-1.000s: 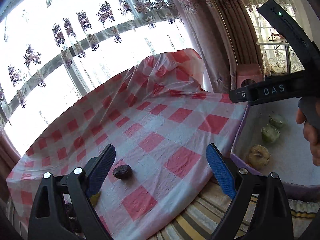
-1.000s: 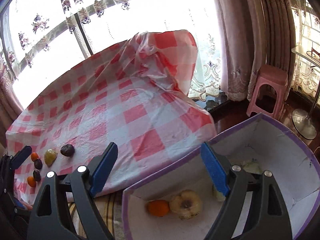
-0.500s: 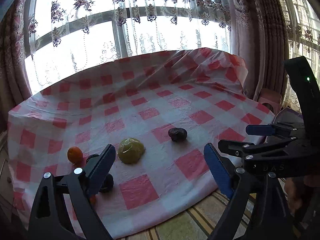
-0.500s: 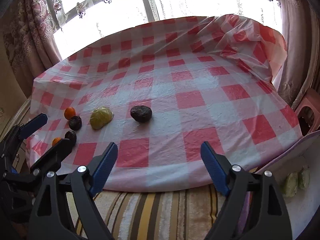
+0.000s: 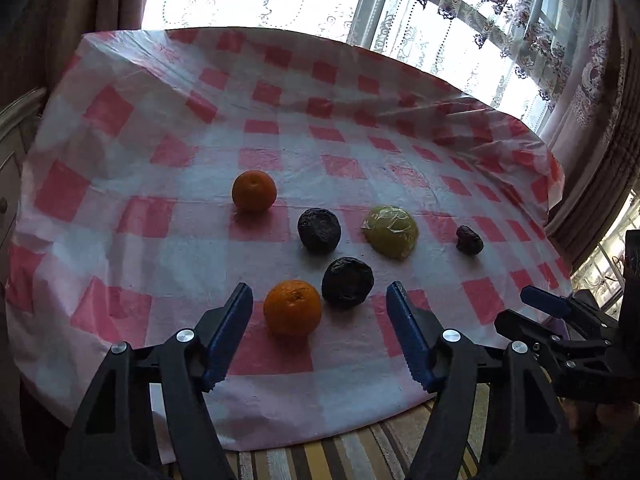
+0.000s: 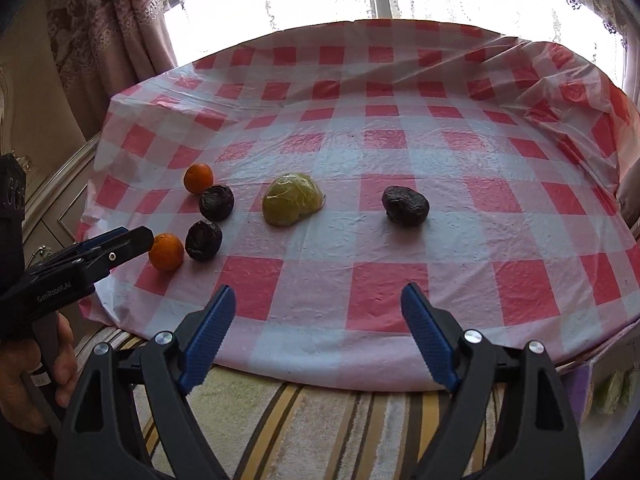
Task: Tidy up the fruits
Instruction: 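Grasp an orange with the left gripper while the right gripper grasps a dark beet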
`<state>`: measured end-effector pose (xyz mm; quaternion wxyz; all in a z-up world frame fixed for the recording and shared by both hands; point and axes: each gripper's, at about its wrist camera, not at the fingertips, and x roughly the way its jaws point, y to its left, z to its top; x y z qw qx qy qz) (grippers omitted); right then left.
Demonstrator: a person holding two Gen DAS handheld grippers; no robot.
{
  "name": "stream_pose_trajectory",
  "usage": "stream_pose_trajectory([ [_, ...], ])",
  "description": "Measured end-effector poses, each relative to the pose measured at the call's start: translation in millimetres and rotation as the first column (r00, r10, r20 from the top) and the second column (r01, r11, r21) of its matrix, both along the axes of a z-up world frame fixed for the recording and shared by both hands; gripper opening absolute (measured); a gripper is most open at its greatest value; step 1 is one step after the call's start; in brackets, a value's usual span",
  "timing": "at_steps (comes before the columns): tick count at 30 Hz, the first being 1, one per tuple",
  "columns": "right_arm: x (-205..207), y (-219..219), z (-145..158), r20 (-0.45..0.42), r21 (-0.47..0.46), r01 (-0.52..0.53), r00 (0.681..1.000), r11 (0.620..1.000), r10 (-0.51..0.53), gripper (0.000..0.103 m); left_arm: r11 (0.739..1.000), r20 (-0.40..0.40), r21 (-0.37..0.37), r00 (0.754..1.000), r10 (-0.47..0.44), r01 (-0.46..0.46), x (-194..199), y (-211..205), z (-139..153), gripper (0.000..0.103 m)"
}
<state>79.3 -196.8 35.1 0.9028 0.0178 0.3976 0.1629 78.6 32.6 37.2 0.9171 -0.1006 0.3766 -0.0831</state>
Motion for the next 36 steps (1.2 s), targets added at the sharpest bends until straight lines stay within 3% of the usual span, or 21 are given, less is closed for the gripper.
stream_pose_trajectory([
  [7, 9.4, 35.7, -5.1, -0.024, -0.053, -0.061, 0.998, 0.997, 0.060, 0.085, 1.000, -0.097, -0.024, 0.995, 0.009, -0.011, 15.2, 7.5, -20.5, 0.054],
  [11, 14.7, 55.6, -8.2, -0.028, -0.098, -0.093, 0.995, 0.991, 0.091, 0.085, 1.000, -0.101, 0.000, 0.995, -0.008, 0.008, 18.6, 2.9, -23.3, 0.053],
  [16, 21.3, 71.5, -11.5, -0.035, -0.124, -0.117, 0.993, 0.985, 0.113, 0.085, 1.000, -0.124, 0.002, 0.992, -0.013, 0.013, 24.3, 3.0, -31.8, 0.035],
  [22, 29.3, 84.6, -16.0, -0.046, -0.144, -0.134, 0.991, 0.981, 0.128, 0.084, 0.999, -0.096, -0.005, 0.995, 0.039, -0.040, 18.7, 10.4, -28.8, 0.034],
  [26, 35.2, 96.7, -16.7, -0.047, -0.168, -0.148, 0.989, 0.975, 0.142, 0.077, 0.995, -0.079, -0.022, 0.992, 0.097, -0.099, 15.1, 20.4, -26.1, 0.034],
  [36, 49.5, 135.1, -19.0, -0.058, -0.264, -0.201, 0.980, 0.943, 0.192, 0.071, 0.988, -0.068, -0.050, 0.987, 0.144, -0.148, 11.2, 30.9, -23.9, 0.034],
])
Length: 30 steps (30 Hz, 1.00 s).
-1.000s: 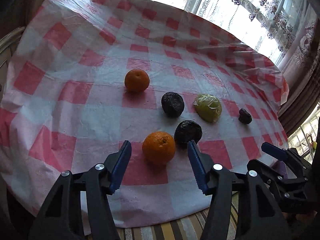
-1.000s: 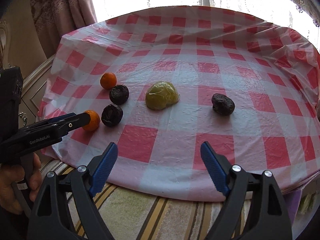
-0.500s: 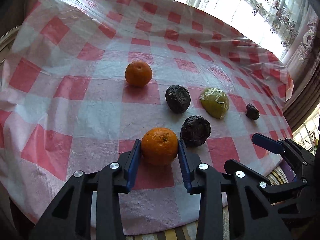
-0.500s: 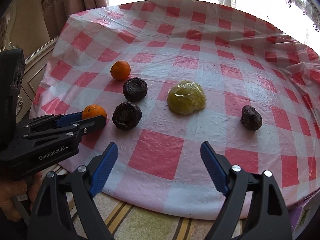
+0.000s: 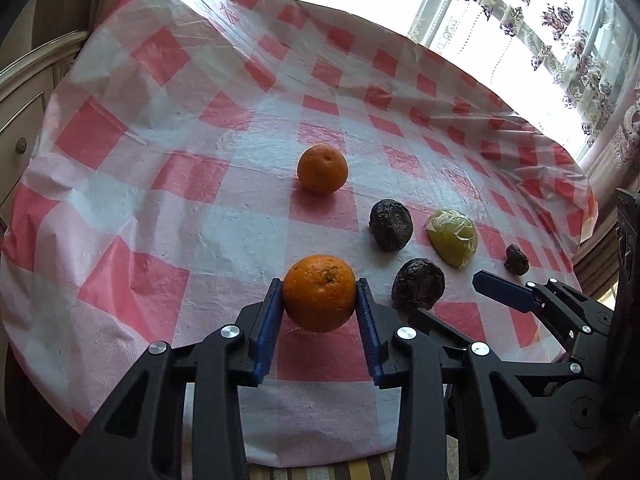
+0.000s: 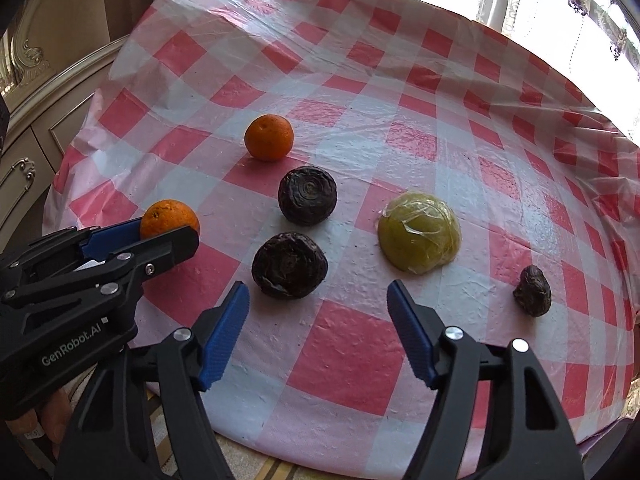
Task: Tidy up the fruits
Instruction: 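Grasp an orange with the left gripper while the right gripper grasps a dark beet, then lift the orange and beet and carry both over the white box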
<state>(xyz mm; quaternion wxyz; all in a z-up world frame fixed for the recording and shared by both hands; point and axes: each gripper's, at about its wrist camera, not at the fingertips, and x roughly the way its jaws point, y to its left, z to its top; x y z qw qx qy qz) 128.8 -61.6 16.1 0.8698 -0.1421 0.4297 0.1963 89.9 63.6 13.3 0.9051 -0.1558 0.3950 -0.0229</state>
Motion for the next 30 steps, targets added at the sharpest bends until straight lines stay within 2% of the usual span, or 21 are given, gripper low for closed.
stream_pose_trajectory([
  [3, 2.6, 9.8, -0.1, 0.010, -0.023, -0.015, 1.000, 1.000, 0.015, 0.070, 1.000, 0.001, -0.004, 1.000, 0.005, -0.005, -0.4, 1.2, 0.1, 0.034],
  [6, 4.8, 18.3, -3.3, 0.008, -0.048, -0.031, 0.999, 0.998, 0.032, 0.065, 1.000, 0.003, -0.005, 1.000, 0.009, -0.009, -0.8, 1.8, 0.4, 0.034],
  [10, 10.6, 21.3, -10.0, -0.026, -0.045, -0.038, 0.999, 0.998, 0.037, 0.042, 1.000, 0.004, -0.003, 1.000, 0.011, -0.011, -1.2, 1.5, 0.7, 0.034],
  [17, 7.3, 11.1, -6.5, -0.021, 0.005, -0.025, 0.999, 1.000, 0.025, 0.041, 1.000, 0.016, 0.013, 1.000, 0.006, -0.007, -4.4, -1.9, 5.5, 0.034],
  [30, -8.3, -43.2, 9.5, -0.012, 0.100, 0.063, 0.998, 0.993, -0.062, 0.041, 0.998, 0.050, 0.052, 0.998, -0.046, 0.043, -10.8, -25.5, 26.3, 0.034],
])
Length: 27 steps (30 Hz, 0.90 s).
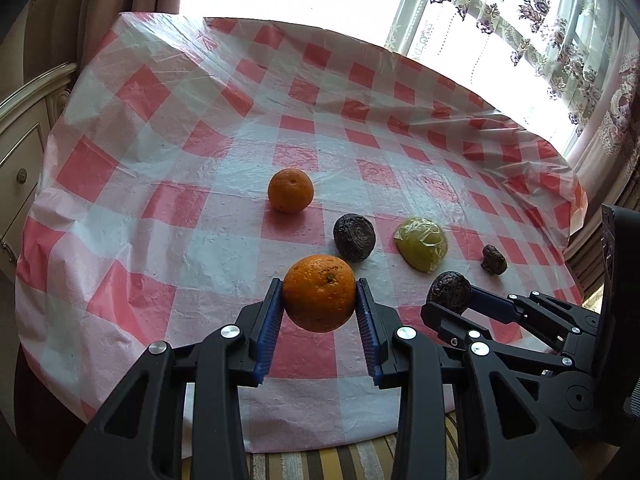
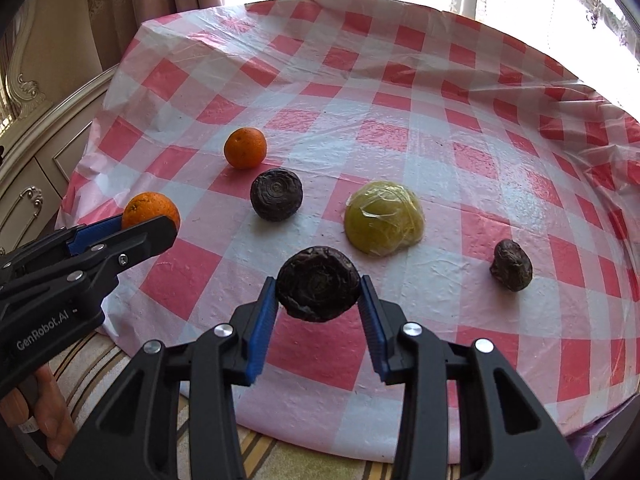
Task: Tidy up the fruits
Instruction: 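Lift the orange and beet and carry both over the white box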
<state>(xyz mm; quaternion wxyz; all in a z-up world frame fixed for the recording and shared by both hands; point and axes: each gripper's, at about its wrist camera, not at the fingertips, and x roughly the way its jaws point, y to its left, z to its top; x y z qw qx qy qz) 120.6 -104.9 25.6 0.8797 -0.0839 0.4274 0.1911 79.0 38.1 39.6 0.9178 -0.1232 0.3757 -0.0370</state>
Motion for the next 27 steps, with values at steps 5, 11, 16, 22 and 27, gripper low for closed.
stream_pose_trajectory([
  [5, -8.7, -27.2, 5.2, 0.003, 0.031, 0.041, 0.999, 0.999, -0.041, 0.041, 0.998, 0.007, 0.016, 0.998, -0.061, 0.061, -0.9, -26.5, 5.7, 0.034],
  [11, -21.7, -67.7, 10.2, 0.008, 0.060, 0.096, 0.995, 0.994, -0.096, 0.041, 0.989, 0.004, 0.045, 0.990, -0.141, 0.141, -1.4, -63.9, 9.3, 0.034],
  [16, -34.1, -105.0, 12.8, 0.008, 0.077, 0.148, 0.989, 0.986, -0.149, 0.041, 0.974, 0.006, 0.069, 0.977, -0.215, 0.214, -4.2, -98.8, 13.1, 0.034],
  [22, -49.0, -156.5, 17.1, 0.012, 0.091, 0.223, 0.974, 0.971, -0.225, 0.041, 0.946, 0.000, 0.094, 0.950, -0.312, 0.311, -8.6, -145.4, 15.1, 0.034],
  [27, -64.6, -206.5, 17.1, 0.008, 0.090, 0.299, 0.954, 0.950, -0.301, 0.041, 0.909, -0.007, 0.122, 0.916, -0.401, 0.399, -15.5, -189.3, 15.2, 0.034],
])
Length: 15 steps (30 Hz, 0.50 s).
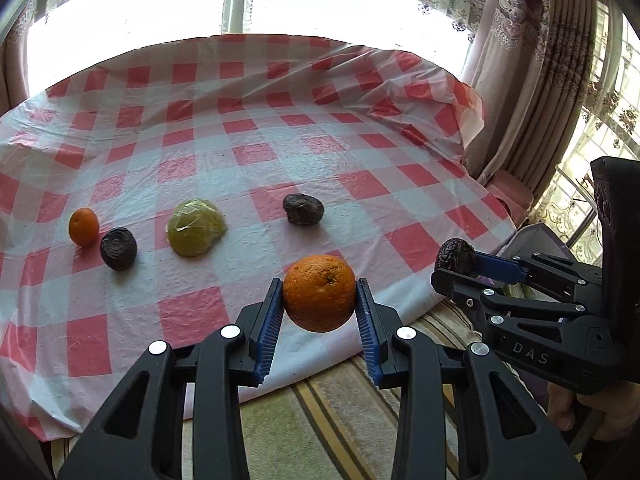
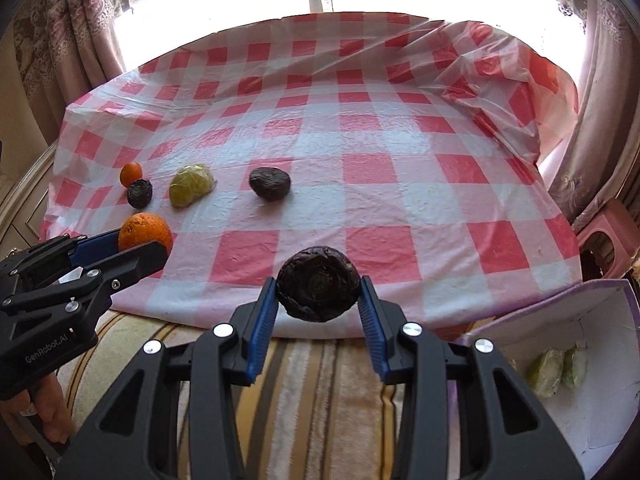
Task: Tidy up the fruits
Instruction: 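Lift the orange and beet and carry both over the white box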
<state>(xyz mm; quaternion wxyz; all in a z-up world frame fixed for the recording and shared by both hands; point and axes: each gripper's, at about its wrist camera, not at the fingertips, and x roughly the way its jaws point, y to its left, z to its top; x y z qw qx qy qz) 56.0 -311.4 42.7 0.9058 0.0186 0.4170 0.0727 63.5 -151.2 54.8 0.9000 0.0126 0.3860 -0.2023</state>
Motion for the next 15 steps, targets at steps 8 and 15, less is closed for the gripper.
stream_pose_trajectory([
  [8, -23.6, -86.0, -10.5, -0.021, -0.004, 0.155, 0.988, 0.988, -0.155, 0.041, 0.985, 0.009, 0.056, 0.986, -0.166, 0.165, -17.5, -73.1, -3.3, 0.034],
  [15, -37.4, -139.2, -28.0, -0.059, -0.042, 0.247, 0.967, 0.968, -0.249, 0.041, 0.947, 0.018, 0.107, 0.951, -0.307, 0.304, -36.2, -132.8, -8.3, 0.034],
])
